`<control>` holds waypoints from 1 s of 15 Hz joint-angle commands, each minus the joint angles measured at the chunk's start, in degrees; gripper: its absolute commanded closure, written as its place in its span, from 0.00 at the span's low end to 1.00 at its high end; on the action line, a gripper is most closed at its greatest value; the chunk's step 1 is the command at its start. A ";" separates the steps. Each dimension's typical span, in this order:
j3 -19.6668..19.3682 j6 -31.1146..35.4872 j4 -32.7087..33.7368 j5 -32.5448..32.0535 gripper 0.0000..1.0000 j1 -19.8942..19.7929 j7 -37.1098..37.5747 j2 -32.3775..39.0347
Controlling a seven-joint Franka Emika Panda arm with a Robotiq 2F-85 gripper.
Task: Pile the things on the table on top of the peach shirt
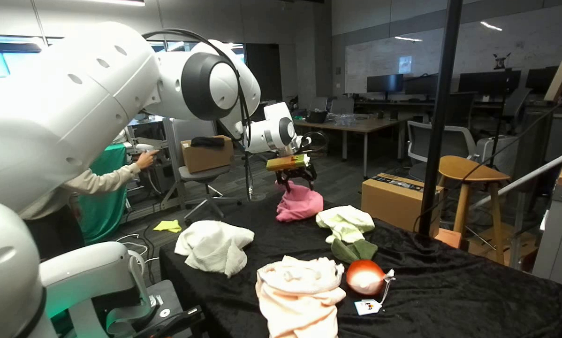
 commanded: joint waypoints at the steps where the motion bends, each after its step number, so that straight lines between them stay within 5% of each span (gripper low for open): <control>1: -1.95 1.00 1.76 -2.50 0.00 0.25 -0.35 0.06; 15: 0.08 -0.85 2.63 2.27 0.00 -3.68 -3.31 2.05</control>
